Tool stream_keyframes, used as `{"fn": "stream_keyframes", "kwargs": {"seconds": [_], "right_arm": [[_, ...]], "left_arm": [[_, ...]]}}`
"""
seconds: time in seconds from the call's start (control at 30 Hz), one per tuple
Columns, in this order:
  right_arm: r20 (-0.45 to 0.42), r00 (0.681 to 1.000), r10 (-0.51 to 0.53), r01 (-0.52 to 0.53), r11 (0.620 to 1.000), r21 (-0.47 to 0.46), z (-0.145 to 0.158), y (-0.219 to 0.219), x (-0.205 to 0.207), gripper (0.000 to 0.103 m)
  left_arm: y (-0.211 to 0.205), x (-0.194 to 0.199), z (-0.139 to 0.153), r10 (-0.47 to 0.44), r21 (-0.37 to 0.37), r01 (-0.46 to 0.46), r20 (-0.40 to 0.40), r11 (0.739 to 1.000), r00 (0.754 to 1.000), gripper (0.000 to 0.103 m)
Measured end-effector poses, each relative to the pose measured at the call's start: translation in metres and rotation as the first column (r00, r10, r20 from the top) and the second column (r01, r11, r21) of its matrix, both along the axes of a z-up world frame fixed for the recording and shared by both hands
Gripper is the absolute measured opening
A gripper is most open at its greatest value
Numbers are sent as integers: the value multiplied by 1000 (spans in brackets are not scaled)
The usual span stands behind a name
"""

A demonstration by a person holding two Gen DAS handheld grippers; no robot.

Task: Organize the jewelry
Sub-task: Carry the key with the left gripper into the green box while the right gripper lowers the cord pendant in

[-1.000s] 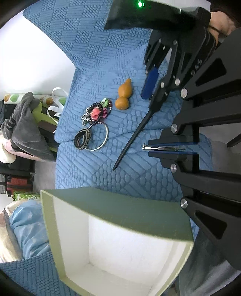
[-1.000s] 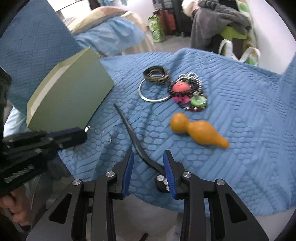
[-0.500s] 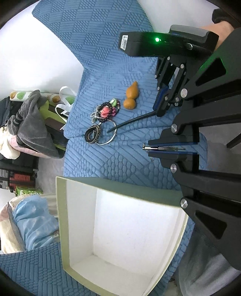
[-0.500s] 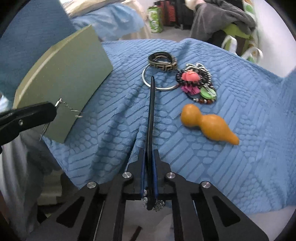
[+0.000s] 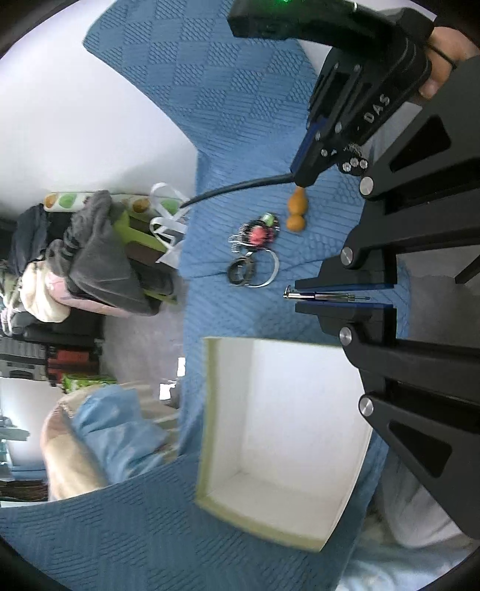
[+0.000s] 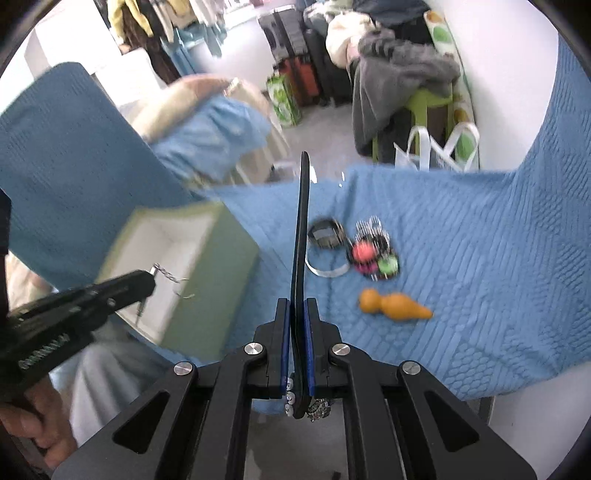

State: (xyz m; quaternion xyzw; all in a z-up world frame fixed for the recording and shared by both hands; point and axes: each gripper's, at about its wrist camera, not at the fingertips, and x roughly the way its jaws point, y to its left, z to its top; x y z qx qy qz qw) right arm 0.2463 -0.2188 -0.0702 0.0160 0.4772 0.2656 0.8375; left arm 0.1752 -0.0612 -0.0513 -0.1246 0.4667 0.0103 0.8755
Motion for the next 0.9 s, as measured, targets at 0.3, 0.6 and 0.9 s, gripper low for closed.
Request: {"fn": "stream_keyframes", "kwargs": {"seconds": [0.3,0.6,0.9], "right_arm": [[141,990,9,-18,998,62,84,28,-13,6],[237,970,58,-78,994,75,128,82,-23,6],[190,975,117,-131,990,61,104,136,-22,6]], "left_arm": [[30,-8,69,-3,43,-1,84,999,996,4],[81,-23,93,36,54,-43,125,998,992,4],[134,-29,75,111,72,-119,102,990,989,4]]}}
